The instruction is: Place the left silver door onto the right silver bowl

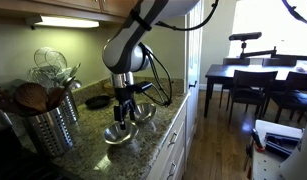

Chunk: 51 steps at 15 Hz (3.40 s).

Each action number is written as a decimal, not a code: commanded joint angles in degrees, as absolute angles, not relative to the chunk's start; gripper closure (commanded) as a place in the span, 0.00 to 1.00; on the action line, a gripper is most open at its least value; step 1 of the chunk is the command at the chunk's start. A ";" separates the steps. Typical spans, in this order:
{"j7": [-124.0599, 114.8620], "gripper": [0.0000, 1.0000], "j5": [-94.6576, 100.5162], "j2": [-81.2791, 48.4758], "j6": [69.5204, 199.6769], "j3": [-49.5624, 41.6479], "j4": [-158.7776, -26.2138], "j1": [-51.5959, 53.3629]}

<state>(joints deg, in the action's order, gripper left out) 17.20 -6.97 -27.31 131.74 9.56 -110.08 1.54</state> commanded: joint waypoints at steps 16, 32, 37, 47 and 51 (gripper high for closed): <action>18.35 0.00 -8.21 -31.09 126.55 10.85 -105.02 1.32; 17.78 1.00 -7.85 -32.08 127.49 10.73 -103.29 1.16; 17.80 0.97 -8.55 -30.25 128.16 10.39 -103.44 0.31; 16.24 0.98 -9.07 -24.95 129.63 6.15 -105.44 -3.87; 15.52 0.98 -10.07 -23.43 129.90 4.40 -105.87 -5.76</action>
